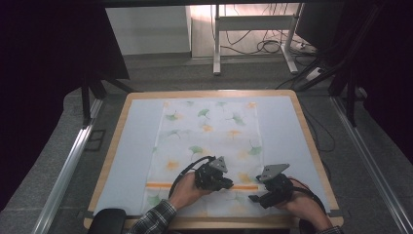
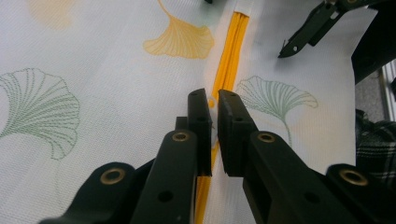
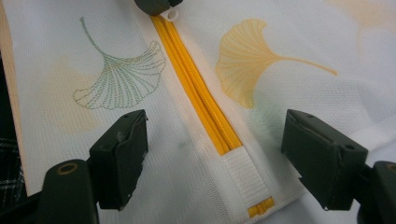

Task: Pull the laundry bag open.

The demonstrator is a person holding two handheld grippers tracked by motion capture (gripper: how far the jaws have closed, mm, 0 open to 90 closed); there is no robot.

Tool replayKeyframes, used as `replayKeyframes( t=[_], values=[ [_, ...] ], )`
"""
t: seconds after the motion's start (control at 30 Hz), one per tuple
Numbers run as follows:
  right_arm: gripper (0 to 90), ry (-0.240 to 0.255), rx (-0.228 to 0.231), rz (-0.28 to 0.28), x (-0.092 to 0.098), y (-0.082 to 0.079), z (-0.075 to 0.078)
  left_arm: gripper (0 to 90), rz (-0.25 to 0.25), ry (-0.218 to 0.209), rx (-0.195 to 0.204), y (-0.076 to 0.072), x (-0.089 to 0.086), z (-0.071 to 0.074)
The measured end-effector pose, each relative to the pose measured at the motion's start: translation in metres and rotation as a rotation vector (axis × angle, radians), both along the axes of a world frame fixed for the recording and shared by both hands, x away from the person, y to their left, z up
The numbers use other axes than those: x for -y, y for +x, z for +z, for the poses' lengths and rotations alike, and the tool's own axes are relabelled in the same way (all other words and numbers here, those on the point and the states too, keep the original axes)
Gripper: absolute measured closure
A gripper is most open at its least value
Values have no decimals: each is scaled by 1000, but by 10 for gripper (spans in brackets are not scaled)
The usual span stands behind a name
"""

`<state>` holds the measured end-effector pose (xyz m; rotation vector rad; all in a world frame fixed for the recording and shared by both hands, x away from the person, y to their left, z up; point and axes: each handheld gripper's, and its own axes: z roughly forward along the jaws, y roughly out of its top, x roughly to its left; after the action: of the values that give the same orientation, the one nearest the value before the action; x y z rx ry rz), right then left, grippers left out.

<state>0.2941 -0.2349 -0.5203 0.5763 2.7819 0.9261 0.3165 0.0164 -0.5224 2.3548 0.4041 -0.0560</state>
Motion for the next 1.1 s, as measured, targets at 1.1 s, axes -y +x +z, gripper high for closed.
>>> replayKeyframes(
  t=[1.1],
  values=[
    [298, -3, -3, -43, 0, 0, 0, 900, 17, 5, -37, -4, -33, 1]
  ],
)
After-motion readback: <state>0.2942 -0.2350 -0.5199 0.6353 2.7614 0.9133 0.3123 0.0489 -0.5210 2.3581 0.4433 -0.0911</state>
